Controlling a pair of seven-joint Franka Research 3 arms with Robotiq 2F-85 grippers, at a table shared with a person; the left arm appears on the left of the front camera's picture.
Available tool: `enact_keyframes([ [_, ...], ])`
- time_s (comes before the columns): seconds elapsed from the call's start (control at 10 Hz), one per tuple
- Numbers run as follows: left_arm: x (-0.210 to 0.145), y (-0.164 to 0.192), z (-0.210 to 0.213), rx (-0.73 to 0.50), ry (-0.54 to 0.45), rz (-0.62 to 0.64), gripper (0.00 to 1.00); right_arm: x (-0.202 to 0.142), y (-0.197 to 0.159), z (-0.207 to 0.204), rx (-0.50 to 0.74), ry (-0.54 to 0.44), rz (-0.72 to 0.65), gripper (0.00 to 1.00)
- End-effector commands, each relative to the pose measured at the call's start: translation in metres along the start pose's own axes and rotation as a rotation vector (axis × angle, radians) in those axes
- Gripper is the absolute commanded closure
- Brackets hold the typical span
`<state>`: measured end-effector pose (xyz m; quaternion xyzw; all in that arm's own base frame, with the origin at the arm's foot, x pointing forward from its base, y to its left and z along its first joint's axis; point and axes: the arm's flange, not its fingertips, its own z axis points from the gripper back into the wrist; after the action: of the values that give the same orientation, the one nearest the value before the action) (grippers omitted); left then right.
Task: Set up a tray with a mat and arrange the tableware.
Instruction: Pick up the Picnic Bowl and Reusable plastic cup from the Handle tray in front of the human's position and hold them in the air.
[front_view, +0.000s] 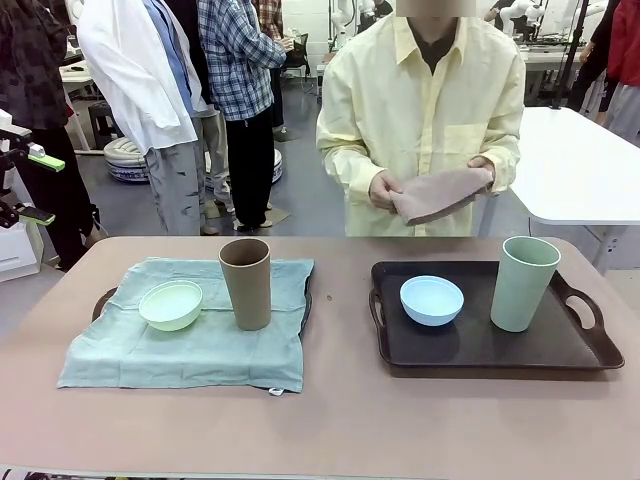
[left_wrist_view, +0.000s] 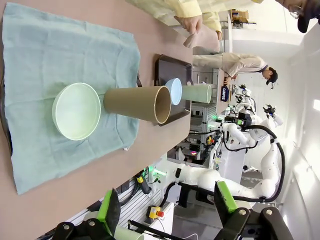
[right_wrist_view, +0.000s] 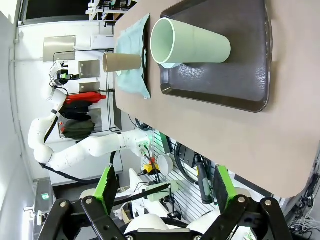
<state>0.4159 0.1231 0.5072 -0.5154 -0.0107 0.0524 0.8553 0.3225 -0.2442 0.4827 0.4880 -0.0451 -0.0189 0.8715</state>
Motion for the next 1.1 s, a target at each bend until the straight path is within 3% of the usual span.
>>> enact_keyframes([
  [0.0,-0.001,-0.002,0.001,-0.002,-0.003,0.012,0.0,0.001,0.0,0.001,0.006,-0.001,0.003,0.0],
  [0.5,0.0,0.0,0.0,0.0,0.0,0.0,0.0,0.0,0.0,0.0,0.0,0.001,0.0,0.0],
  [0.6,0.011,-0.026,-0.006,0.05,0.031,-0.016,0.0,0.014,0.008,0.002,-0.04,0.085,0.145,0.0],
  [0.8,0.022,-0.086,-0.035,0.213,0.037,-0.044,0.0,0.046,0.015,-0.007,-0.172,0.11,0.343,0.0],
  [1.0,0.019,-0.125,-0.064,0.3,0.055,-0.056,0.0,0.058,0.019,-0.012,-0.259,0.143,0.591,0.0],
])
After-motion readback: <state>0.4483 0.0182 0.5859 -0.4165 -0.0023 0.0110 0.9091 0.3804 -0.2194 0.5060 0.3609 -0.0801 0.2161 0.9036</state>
